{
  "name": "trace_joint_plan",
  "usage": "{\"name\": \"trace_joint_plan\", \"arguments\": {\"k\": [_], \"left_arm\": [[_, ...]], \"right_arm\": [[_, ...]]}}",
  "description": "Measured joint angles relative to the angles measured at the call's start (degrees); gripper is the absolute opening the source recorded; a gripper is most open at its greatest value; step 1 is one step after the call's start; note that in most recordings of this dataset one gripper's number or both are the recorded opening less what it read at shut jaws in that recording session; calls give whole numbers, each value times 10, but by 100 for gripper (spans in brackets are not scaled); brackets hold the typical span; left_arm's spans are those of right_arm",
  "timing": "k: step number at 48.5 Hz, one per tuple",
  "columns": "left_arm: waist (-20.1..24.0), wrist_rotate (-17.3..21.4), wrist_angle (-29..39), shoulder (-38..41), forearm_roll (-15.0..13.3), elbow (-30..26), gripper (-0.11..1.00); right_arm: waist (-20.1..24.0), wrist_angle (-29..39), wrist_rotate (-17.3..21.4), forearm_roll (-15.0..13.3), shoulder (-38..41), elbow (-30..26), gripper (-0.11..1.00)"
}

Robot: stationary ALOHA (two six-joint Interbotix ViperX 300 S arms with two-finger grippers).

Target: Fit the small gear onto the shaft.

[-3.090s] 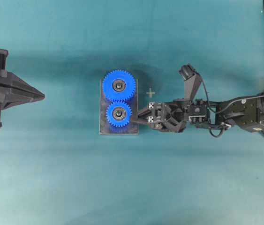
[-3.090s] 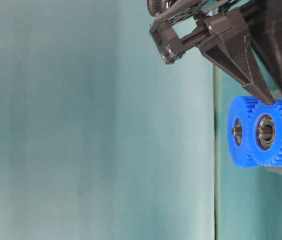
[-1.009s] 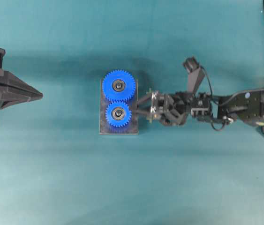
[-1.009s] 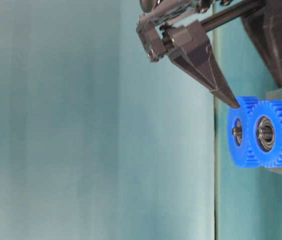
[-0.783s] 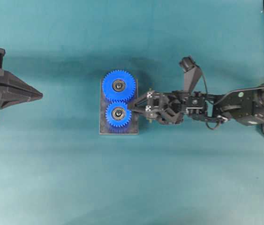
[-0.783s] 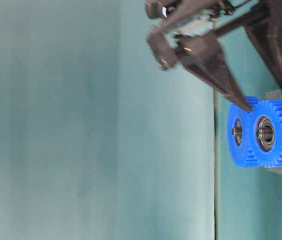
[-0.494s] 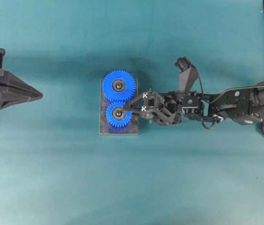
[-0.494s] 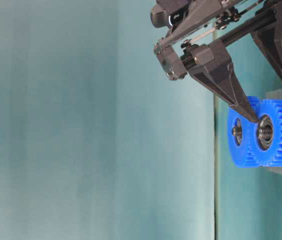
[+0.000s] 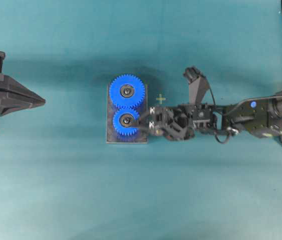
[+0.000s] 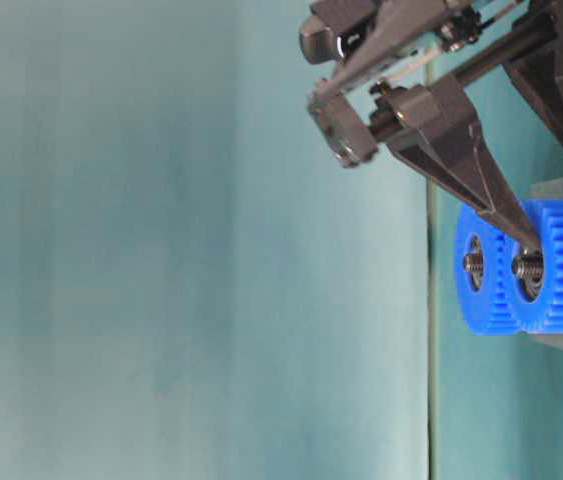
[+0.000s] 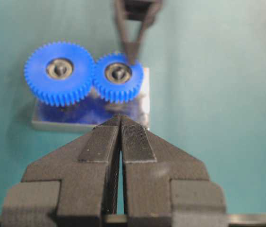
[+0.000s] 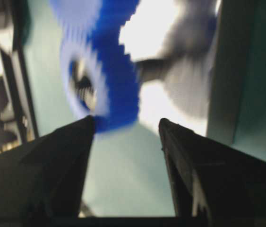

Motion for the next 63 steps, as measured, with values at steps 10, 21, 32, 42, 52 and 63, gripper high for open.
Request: {"name": "trace_joint_plan", "arguments": {"k": [10,21,32,42,52,63], "left_arm": [[0,0,-1,-5,0,3,0],[0,0,0,-7,0,3,0],[0,0,0,-11,0,3,0],[0,0,-1,-17,0,3,0],[0,0,0,-24,0,4,0],[0,0,-3,-25,0,7,0]], "right_arm": [[20,-1,2,0,-4,-9,58],[21,-2,-11,-5,-51,18,58],[21,30,-90,-12,-120,40,57],[21,43,-143,-23,-141,48,57],[21,10,-202,-47,-159,66,57],[21,8,-267,-56,-161,82,57]]}}
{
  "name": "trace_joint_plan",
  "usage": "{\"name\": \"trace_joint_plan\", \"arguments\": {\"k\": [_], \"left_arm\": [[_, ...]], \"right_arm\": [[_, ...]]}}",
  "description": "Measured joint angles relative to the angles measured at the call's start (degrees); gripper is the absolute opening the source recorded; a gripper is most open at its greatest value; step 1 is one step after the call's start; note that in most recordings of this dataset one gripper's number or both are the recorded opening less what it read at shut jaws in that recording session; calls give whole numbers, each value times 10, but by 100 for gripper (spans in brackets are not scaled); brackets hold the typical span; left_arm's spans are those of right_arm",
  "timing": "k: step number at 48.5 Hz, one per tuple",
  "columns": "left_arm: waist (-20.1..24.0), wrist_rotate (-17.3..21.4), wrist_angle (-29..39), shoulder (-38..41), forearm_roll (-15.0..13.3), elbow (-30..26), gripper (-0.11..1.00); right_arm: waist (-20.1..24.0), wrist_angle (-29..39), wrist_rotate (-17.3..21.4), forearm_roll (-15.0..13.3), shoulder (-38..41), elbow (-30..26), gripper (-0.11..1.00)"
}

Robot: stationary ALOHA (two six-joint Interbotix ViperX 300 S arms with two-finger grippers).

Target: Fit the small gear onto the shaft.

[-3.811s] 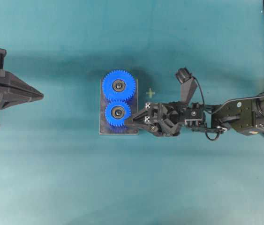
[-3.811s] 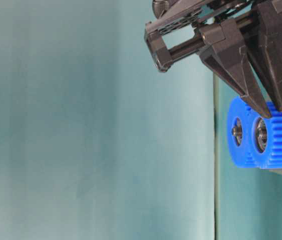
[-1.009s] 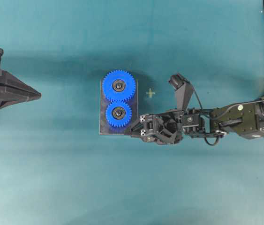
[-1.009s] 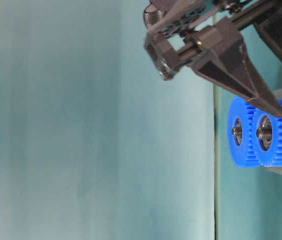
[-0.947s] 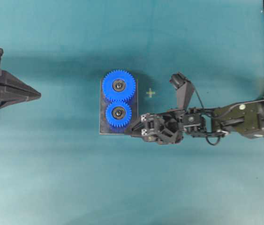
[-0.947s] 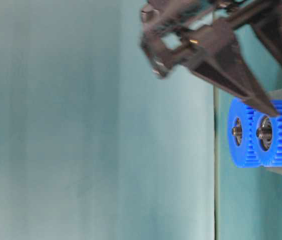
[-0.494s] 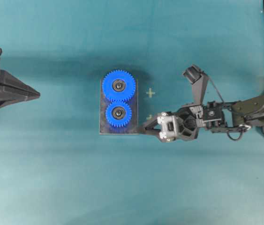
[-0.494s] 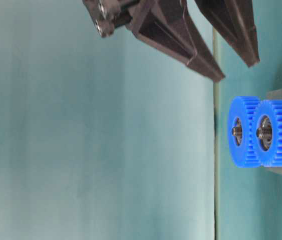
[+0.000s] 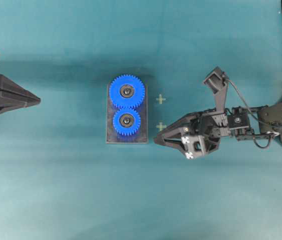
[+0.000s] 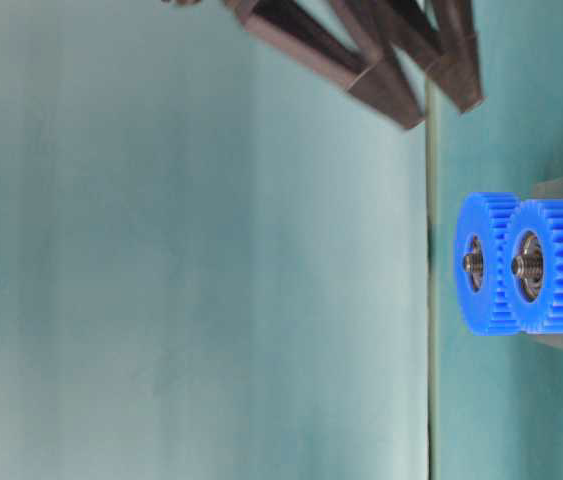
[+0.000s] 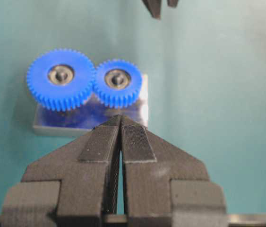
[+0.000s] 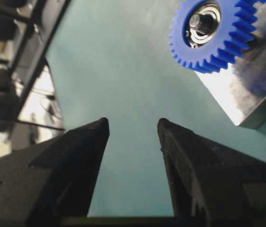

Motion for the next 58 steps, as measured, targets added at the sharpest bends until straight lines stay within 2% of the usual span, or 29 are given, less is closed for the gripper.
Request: {"name": "trace_joint_plan", "arguments": {"k": [14,30,41,58], "left_arm": [[0,0,-11,1,0,4,0],[0,-10,-76,1,0,30,0],[-1,-44,-83,-6,0,43,0],[-5,-49,-107,-38,0,67,0]], "right_arm": [[-1,-1,-114,-23,0,0,57],[-1,-2,-226,-38,-1,0,57],[-4,-2,-280,-40,0,1,58],[-7,-2,-374,-40,0,8,58]]}}
